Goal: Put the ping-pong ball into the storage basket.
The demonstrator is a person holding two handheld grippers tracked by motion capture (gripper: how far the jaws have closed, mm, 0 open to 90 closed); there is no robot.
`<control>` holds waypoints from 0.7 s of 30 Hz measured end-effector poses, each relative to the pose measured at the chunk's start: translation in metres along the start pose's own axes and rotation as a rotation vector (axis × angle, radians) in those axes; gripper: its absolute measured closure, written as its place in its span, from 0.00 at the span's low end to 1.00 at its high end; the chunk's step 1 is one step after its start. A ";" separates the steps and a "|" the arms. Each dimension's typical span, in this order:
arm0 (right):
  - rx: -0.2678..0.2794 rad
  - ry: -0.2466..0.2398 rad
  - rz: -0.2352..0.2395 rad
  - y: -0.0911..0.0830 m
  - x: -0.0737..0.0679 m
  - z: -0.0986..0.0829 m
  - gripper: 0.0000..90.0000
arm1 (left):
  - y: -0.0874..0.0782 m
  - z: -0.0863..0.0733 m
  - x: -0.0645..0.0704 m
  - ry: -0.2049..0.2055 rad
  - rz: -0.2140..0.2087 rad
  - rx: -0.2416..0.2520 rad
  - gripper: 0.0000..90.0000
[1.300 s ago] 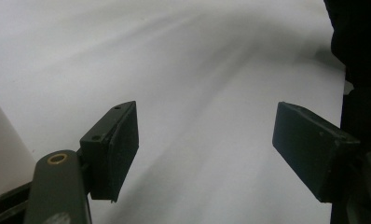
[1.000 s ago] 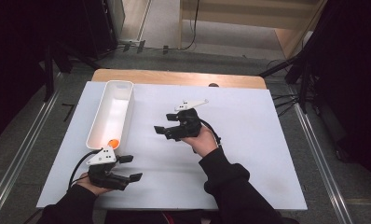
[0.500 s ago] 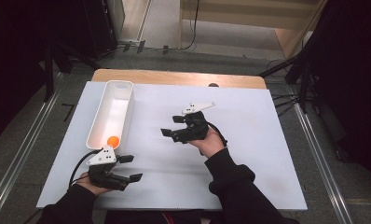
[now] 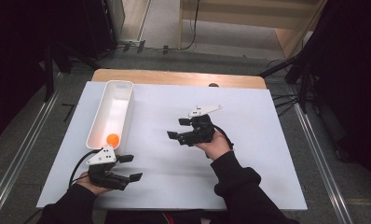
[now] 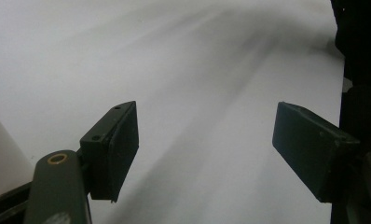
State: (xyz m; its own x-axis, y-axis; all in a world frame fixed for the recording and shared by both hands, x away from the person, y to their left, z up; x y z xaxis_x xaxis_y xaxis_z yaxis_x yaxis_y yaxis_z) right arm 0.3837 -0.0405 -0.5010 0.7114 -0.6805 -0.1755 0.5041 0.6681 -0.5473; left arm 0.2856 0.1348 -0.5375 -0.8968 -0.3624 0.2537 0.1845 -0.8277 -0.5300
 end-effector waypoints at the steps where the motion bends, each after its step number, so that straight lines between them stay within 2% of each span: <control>1: 0.002 0.000 0.000 -0.002 0.000 0.000 0.28 | 0.000 0.000 0.000 0.001 -0.001 0.002 0.26; 8: -0.003 -0.028 -0.009 -0.008 -0.001 -0.005 0.28 | 0.000 0.000 0.000 0.001 -0.001 0.003 0.26; 21: -0.009 -0.012 -0.012 -0.023 0.006 -0.021 0.28 | 0.000 0.000 0.000 0.003 -0.002 -0.002 0.26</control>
State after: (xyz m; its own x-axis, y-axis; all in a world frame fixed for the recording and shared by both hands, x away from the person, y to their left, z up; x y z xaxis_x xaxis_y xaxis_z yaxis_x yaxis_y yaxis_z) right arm 0.3665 -0.0659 -0.5067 0.7112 -0.6849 -0.1584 0.5083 0.6567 -0.5571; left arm 0.2857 0.1345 -0.5376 -0.8984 -0.3594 0.2525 0.1818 -0.8277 -0.5309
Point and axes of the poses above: each handheld gripper's, and its own axes: y roughly forward along the jaws, z roughly out of its top, x roughly to its right, the point moved 10 cm from there along y, roughly forward along the jaws, and after that the axes turned 7 degrees about -z, right-handed, at the moved point
